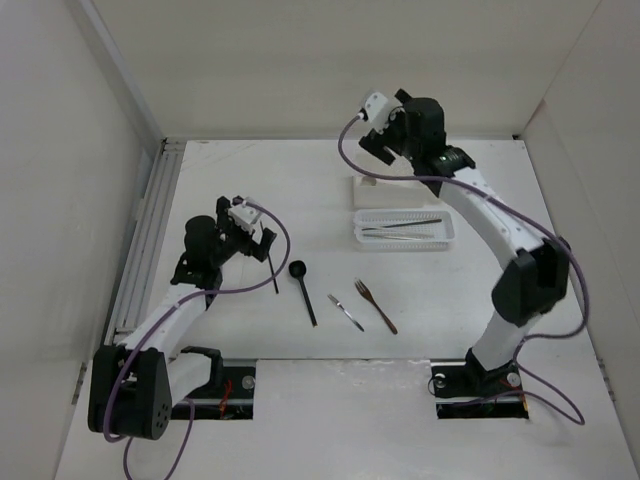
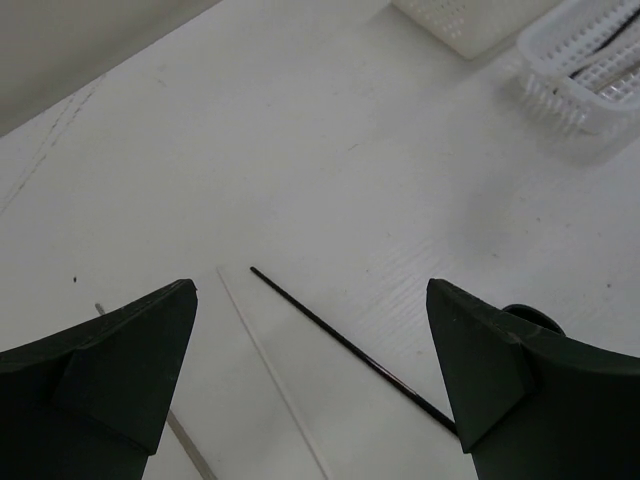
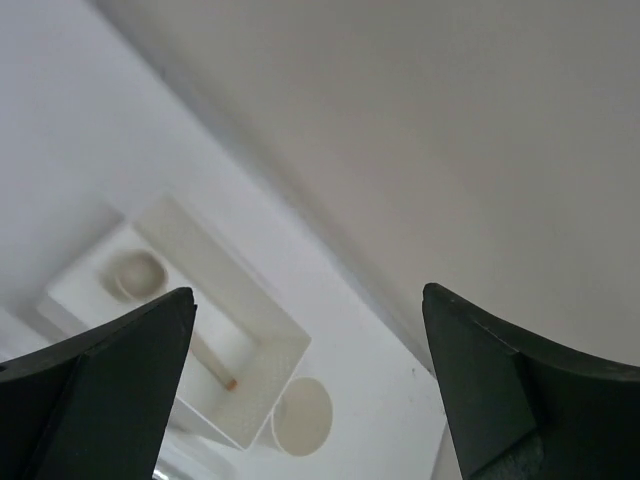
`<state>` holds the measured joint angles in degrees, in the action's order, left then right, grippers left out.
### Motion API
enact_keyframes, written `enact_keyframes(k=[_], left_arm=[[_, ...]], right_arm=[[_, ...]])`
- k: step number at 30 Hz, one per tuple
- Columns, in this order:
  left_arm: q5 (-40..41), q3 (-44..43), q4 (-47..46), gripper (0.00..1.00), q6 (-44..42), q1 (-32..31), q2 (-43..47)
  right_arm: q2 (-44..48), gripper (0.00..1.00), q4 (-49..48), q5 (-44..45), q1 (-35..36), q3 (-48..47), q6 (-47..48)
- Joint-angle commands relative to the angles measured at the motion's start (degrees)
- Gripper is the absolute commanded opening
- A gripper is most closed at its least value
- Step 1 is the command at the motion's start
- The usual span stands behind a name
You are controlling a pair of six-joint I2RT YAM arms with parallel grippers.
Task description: Sort the eating utensils into containers
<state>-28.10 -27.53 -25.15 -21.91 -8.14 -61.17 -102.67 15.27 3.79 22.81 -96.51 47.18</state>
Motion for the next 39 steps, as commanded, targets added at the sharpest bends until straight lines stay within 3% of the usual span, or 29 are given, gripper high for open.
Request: enact_keyframes(k=[1,2,4,5,7,11,13,15,18,25,27,29,32,36,39], left_arm=[[6.3,1.2,-6.2,0.99,8.4,0.2,1.8],[11.0,1.2,-6.2,0.99,10.6,0.2,1.8],[18.3,1.2,-6.2,0.89,18.9,0.2,1.8],[27.2,0.4,-3.1,0.75,22.0,0.2,1.8],[32.6,-3.4,1.9,0.65,25.5,0.2,1.8],[36.4,-7.5,9.0,0.57,24.0,0.2,-0.1],[37.1,-10.9,13.6,0.52,18.2,1.6,-1.4],[34.1,-14.2,20.5,0.55,14.2,5.2,-3.4],[31.6,-20.6,29.7,0.72,11.3,7.6,-8.7],[28.3,-27.1,36.8,0.72,12.4,9.9,-20.0],[27.7,-28.4,36.8,0.78,12.4,9.9,-22.0],[25.1,-30.3,39.1,0.78,12.4,10.4,-27.2],[22.6,-35.8,42.6,0.57,12.4,12.6,-34.6],[23.5,-34.7,37.7,0.55,11.7,12.6,-33.2],[26.0,-35.6,39.7,0.54,11.1,12.6,-35.7]], right_arm=[[12.1,1.00,-9.8,7.5,3.5,3.9,-19.4],[14.2,1.00,-9.8,8.9,5.8,9.9,-19.4],[18.5,1.00,-9.8,13.4,8.0,14.5,-21.1],[19.4,1.00,-9.8,16.2,9.3,16.2,-22.2],[21.9,1.00,-9.8,16.9,10.1,20.1,-24.8],[23.0,1.00,-9.8,16.3,10.8,21.5,-27.2],[23.0,1.00,-9.8,15.5,11.3,21.5,-27.2],[23.0,1.00,-9.8,14.8,11.3,22.1,-27.2],[23.0,1.00,-9.8,14.1,11.8,23.4,-27.2],[21.9,1.00,-9.8,12.2,13.0,25.2,-27.2],[22.6,1.00,-9.8,12.2,13.0,25.9,-27.2],[23.2,1.00,-9.8,12.2,13.0,26.5,-26.6],[23.7,1.00,-9.8,13.5,13.0,27.2,-26.1],[24.9,1.00,-9.8,13.5,13.0,27.7,-26.1],[24.9,1.00,-9.8,14.1,13.0,27.7,-26.1]])
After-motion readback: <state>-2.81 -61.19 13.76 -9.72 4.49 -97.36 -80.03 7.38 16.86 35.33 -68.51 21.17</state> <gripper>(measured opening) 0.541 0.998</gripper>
